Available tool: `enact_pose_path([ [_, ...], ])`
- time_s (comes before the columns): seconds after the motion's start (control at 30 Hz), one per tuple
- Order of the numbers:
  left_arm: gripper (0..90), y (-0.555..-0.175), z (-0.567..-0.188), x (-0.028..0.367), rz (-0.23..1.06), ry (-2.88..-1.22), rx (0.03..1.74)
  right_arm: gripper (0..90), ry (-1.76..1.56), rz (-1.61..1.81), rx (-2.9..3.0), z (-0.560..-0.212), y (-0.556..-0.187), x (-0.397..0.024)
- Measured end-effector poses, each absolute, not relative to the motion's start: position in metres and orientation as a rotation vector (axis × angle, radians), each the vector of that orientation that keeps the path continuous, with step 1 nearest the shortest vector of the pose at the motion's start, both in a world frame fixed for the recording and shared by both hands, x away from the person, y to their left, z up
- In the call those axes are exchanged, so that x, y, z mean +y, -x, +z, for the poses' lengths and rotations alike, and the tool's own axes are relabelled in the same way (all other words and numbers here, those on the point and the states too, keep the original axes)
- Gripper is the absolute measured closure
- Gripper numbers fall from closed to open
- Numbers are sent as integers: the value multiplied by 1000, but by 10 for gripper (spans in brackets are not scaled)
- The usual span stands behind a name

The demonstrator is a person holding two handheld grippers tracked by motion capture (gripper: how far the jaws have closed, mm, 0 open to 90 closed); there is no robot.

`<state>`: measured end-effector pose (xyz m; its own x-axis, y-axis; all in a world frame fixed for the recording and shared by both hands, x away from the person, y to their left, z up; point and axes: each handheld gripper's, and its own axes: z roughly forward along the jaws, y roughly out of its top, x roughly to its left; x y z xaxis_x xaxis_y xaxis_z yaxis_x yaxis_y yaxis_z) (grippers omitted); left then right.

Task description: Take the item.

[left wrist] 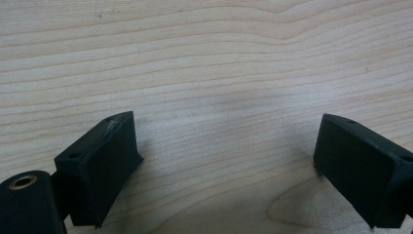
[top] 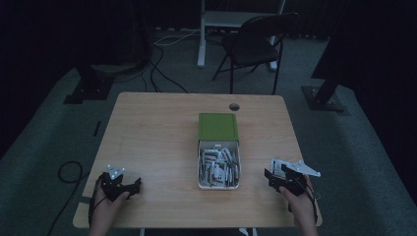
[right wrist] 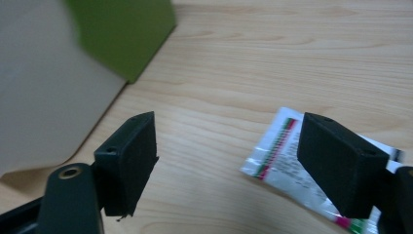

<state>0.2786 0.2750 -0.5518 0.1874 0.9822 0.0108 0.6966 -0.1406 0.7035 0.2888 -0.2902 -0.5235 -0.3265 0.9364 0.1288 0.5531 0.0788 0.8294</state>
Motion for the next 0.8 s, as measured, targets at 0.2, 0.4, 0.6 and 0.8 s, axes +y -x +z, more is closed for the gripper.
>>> enact_pose_path([
  [0.2,97,-278,-552,275,657,-1906,1569,178,-1386,1201,2025,-524,-288,-278],
  [0.4,97,-278,-552,275,657,-1906,1569,160,-1301,1216,2159,-529,-286,-266],
  [0.6,97,-279,-552,275,656,-1908,1566,160,-1178,1307,2259,-533,-283,-254],
  [0.8,97,-279,-552,275,656,-1908,1566,160,-1046,1250,2345,-543,-281,-241],
])
